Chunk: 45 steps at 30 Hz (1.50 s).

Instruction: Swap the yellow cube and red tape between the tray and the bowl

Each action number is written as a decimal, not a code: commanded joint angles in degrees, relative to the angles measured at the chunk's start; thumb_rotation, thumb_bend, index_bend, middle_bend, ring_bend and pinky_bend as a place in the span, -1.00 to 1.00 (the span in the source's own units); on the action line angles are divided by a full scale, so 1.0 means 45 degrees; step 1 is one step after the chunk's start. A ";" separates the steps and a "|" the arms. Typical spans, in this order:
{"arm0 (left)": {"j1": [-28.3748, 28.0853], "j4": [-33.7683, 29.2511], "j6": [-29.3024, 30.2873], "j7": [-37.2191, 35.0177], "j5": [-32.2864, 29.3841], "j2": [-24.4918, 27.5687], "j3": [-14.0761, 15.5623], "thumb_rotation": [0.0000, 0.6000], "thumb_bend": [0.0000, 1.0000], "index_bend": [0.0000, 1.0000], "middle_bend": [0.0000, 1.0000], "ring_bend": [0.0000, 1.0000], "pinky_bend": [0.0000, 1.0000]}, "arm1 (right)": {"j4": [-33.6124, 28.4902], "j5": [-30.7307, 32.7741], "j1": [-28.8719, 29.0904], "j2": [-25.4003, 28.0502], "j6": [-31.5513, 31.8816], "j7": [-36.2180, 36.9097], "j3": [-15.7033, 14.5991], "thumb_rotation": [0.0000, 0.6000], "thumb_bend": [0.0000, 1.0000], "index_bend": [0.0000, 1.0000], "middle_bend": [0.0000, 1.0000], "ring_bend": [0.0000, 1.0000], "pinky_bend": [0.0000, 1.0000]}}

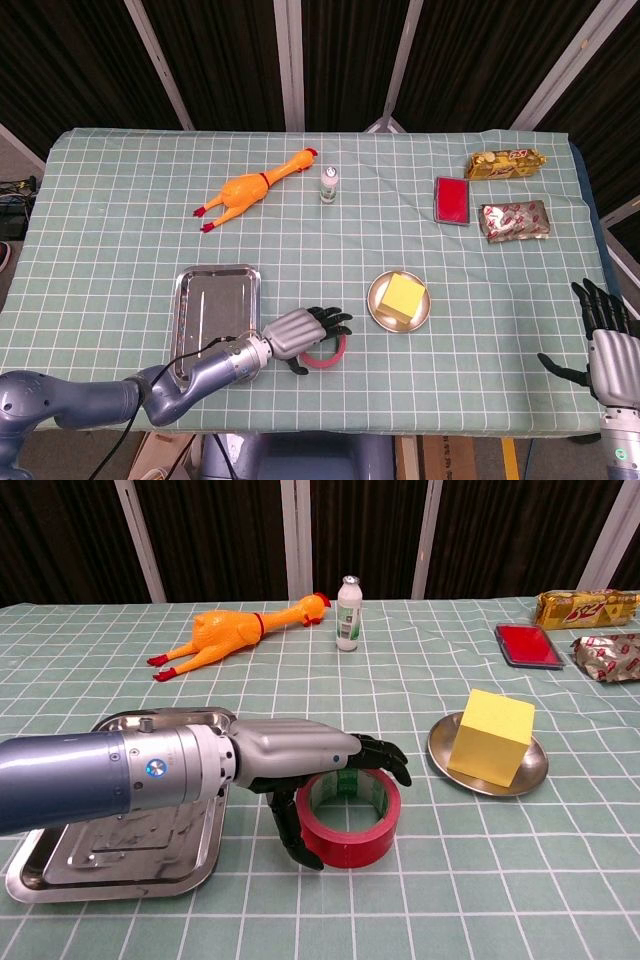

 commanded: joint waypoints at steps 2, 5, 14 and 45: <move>0.0029 0.0107 0.0311 -0.0048 0.0088 -0.0110 0.0011 1.00 -0.20 -0.58 -0.55 -0.61 -0.18 | 0.0024 0.0010 -0.0010 -0.0025 -0.0026 0.0031 0.0037 1.00 -1.00 -1.00 -1.00 -1.00 -1.00; 0.0077 0.0165 0.0515 0.0023 0.0115 -0.0059 0.0037 1.00 -0.03 -0.52 -0.37 -0.43 0.00 | 0.0021 0.0007 -0.0004 -0.0025 -0.0121 0.0143 0.0050 1.00 -1.00 -1.00 -1.00 -0.99 -1.00; 0.0426 -0.0515 0.1722 -0.0163 0.0272 0.0659 -0.0180 1.00 0.03 -0.46 -0.29 -0.38 -0.04 | 0.0086 -0.0033 -0.0013 -0.0073 -0.0187 0.0251 0.0120 1.00 -1.00 -1.00 -1.00 -0.97 -1.00; 0.4172 0.2652 0.5278 -0.4622 0.1894 0.3067 0.2844 1.00 -0.79 -0.61 -0.98 -1.00 -0.99 | 0.0058 -0.0130 -0.0077 -0.0278 -0.0247 0.0094 0.0241 1.00 -1.00 -1.00 -1.00 -0.97 -1.00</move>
